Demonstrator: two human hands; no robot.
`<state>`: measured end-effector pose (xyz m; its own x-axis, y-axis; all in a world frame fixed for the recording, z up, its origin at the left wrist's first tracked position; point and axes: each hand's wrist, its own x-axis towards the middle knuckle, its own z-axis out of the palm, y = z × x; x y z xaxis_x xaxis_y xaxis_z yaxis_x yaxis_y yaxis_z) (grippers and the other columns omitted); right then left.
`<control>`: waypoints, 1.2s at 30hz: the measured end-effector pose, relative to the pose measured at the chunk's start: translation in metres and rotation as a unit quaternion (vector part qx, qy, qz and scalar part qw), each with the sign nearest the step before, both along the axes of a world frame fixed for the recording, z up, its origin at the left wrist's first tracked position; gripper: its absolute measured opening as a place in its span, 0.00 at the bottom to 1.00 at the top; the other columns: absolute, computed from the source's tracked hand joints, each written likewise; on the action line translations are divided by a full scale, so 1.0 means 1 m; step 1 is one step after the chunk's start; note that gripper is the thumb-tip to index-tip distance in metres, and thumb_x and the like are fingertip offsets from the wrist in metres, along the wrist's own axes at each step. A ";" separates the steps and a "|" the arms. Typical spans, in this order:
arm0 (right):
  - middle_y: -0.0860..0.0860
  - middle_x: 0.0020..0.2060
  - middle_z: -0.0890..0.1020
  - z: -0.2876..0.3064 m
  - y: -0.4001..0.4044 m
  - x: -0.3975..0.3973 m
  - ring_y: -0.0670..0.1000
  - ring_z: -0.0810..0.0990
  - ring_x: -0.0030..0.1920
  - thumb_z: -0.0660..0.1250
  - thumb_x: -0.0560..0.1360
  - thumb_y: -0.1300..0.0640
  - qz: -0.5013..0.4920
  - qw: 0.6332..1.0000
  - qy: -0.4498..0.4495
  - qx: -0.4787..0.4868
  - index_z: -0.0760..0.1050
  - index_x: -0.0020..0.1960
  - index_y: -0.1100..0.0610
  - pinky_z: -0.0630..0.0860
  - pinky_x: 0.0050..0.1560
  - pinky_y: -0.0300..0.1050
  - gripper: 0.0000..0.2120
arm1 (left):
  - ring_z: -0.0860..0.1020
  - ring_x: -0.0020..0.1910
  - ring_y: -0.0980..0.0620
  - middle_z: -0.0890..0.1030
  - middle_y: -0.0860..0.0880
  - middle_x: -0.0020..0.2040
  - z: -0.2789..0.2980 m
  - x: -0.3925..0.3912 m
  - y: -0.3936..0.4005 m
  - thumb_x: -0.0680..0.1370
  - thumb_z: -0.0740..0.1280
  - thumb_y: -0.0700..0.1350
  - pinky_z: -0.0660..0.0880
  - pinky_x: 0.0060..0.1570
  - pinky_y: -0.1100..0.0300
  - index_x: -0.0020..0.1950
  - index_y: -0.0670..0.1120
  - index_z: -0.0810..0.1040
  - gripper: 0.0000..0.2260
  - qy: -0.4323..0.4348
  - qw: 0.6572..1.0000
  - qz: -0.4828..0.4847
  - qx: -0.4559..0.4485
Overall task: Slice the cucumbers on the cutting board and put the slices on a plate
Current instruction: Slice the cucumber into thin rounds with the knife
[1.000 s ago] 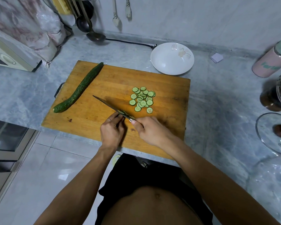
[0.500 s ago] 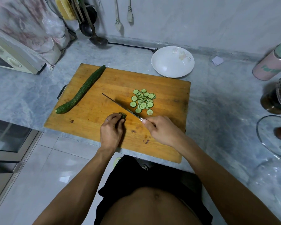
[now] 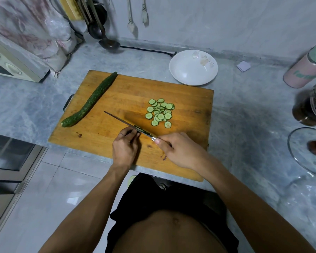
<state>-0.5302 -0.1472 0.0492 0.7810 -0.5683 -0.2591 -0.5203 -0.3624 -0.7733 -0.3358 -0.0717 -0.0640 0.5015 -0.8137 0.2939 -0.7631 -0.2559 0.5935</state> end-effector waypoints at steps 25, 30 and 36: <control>0.51 0.27 0.70 -0.025 -0.004 0.031 0.52 0.68 0.26 0.56 0.84 0.46 -0.039 0.999 0.024 0.000 0.73 0.40 0.58 0.64 0.29 0.45 0.21 | 0.81 0.43 0.45 0.83 0.42 0.52 -0.001 0.003 0.000 0.74 0.71 0.34 0.75 0.44 0.60 0.50 0.37 0.84 0.06 0.005 1.000 -0.001 0.013; 0.54 0.27 0.69 -0.026 -0.015 0.028 0.52 0.66 0.26 0.58 0.84 0.46 -0.030 0.999 0.012 -0.022 0.74 0.40 0.61 0.61 0.30 0.45 0.22 | 0.82 0.45 0.45 0.83 0.44 0.53 0.008 0.000 -0.001 0.75 0.71 0.36 0.76 0.45 0.60 0.52 0.38 0.84 0.07 0.008 1.000 0.009 0.012; 0.56 0.43 0.84 -0.016 -0.031 0.009 0.53 0.82 0.39 0.64 0.80 0.43 -0.028 0.994 0.015 -0.105 0.80 0.59 0.59 0.79 0.40 0.53 0.21 | 0.80 0.53 0.47 0.83 0.45 0.56 0.025 0.004 -0.001 0.77 0.69 0.39 0.72 0.53 0.64 0.55 0.40 0.83 0.08 0.015 0.999 0.032 -0.006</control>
<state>-0.5211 -0.1786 0.0333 0.7405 -0.6544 -0.1530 -0.5657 -0.4839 -0.6677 -0.3321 -0.0725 -0.0389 0.5616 -0.7758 0.2876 -0.7269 -0.2966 0.6195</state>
